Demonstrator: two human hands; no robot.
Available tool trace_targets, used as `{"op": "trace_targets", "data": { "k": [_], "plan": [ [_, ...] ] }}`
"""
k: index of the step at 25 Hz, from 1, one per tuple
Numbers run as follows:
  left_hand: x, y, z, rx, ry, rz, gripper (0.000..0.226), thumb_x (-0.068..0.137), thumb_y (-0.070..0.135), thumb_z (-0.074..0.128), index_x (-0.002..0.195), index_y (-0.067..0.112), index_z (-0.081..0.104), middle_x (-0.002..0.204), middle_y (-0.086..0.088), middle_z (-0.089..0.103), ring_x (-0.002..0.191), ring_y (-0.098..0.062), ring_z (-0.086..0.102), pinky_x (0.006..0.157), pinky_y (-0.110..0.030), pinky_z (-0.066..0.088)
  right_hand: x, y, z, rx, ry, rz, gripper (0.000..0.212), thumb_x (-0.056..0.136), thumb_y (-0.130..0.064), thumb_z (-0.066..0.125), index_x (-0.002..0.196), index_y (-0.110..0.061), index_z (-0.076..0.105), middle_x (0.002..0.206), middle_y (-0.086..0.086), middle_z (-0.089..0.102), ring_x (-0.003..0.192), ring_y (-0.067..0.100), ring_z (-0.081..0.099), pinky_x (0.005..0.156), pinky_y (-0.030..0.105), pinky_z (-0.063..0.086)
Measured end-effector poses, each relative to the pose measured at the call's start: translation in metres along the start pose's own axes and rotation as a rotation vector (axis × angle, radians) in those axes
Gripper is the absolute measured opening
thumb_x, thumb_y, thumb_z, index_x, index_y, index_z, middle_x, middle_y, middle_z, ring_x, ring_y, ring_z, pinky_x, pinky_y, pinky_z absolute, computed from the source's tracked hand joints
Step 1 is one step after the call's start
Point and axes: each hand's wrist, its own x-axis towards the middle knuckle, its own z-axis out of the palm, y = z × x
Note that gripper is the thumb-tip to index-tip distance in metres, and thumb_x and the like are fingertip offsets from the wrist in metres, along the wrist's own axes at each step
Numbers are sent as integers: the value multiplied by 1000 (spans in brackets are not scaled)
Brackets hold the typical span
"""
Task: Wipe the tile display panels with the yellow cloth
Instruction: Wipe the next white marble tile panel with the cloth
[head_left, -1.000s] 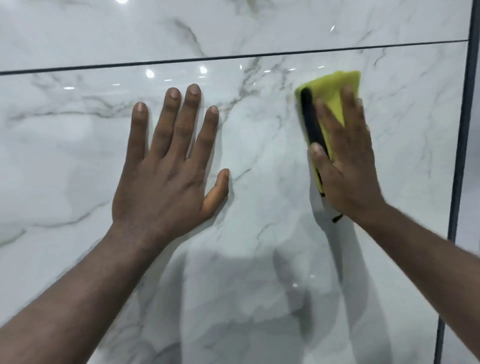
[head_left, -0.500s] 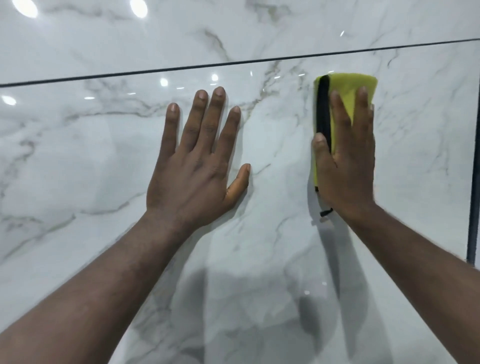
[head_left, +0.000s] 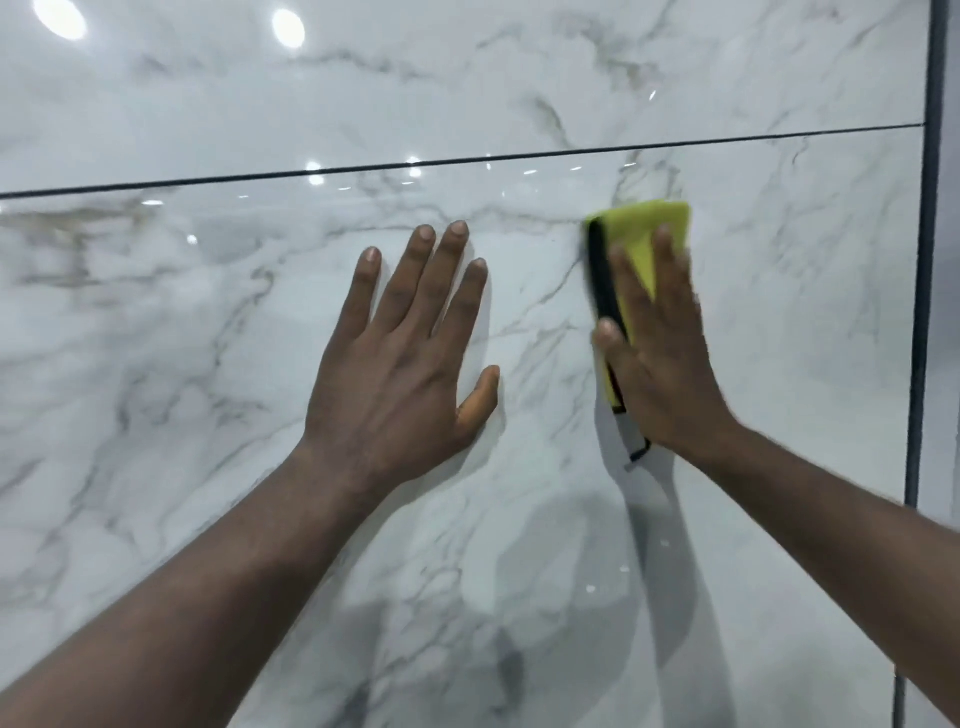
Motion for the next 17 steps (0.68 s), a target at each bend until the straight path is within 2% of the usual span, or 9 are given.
{"op": "trace_targets", "data": {
  "k": [1, 2, 5, 6, 8, 10, 13, 15, 17],
  "plan": [
    [-5, -6, -3, 2, 0, 4, 84, 106, 57, 41, 171, 7, 26, 182, -14, 6, 169, -31, 4, 134, -61, 12, -8, 3, -4, -27, -71, -121, 63, 112, -37, 40, 170, -37, 13, 177, -9, -16, 164, 20, -13, 130, 56, 5],
    [-12, -14, -7, 1, 9, 2, 83, 106, 56, 41, 171, 7, 26, 182, -14, 7, 169, -31, 5, 134, -61, 11, -7, 4, -9, -21, -84, -119, 63, 112, -37, 39, 169, -40, 12, 176, -10, -17, 163, 17, -15, 131, 58, 4],
    [-30, -36, -17, -3, 33, -3, 82, 105, 55, 42, 170, 6, 29, 181, -16, 10, 168, -33, 8, 134, -62, 11, 12, -24, -5, 148, 56, 240, 63, 112, -33, 37, 169, -37, 12, 177, -4, -15, 163, 20, -15, 130, 62, 1],
    [-34, -44, -20, -9, 39, -1, 82, 105, 55, 42, 170, 6, 30, 181, -16, 11, 168, -33, 8, 133, -62, 11, 11, -46, 2, 134, 71, 237, 62, 112, -32, 36, 170, -36, 13, 177, -4, -15, 164, 22, -14, 130, 62, 1],
    [-45, -62, -26, -5, 47, -2, 81, 106, 55, 42, 170, 6, 30, 181, -16, 10, 168, -33, 9, 133, -64, 11, -18, -74, 24, 38, 4, 8, 60, 113, -33, 38, 170, -34, 17, 177, -9, -14, 164, 23, -13, 130, 58, 0],
    [-59, -79, -28, 24, 58, -6, 81, 106, 54, 41, 170, 7, 29, 181, -16, 10, 168, -33, 8, 133, -65, 11, -49, -78, 33, 31, -56, -47, 59, 113, -34, 39, 169, -36, 20, 177, -12, -13, 164, 17, -14, 130, 53, -1],
    [-74, -95, -25, 22, 30, 3, 81, 108, 53, 39, 172, 7, 23, 181, -17, 7, 168, -34, 5, 133, -64, 9, -25, -80, 33, 110, 162, 309, 61, 110, -36, 39, 167, -35, 19, 178, 2, -9, 162, 14, -11, 132, 55, 4],
    [-78, -94, -23, 5, 11, 10, 80, 110, 52, 36, 173, 6, 17, 181, -18, 2, 168, -34, 1, 133, -64, 6, -2, -103, 34, 159, 170, 445, 63, 110, -33, 38, 170, -29, 17, 178, 4, -11, 163, 19, -11, 132, 54, 1],
    [-79, -93, -21, -5, 9, 15, 80, 110, 52, 35, 173, 7, 15, 181, -18, -1, 168, -34, -2, 133, -64, 5, -19, -132, 46, 70, 100, 216, 63, 112, -32, 38, 170, -29, 15, 178, 0, -14, 164, 24, -13, 131, 53, -1]
  ]
}}
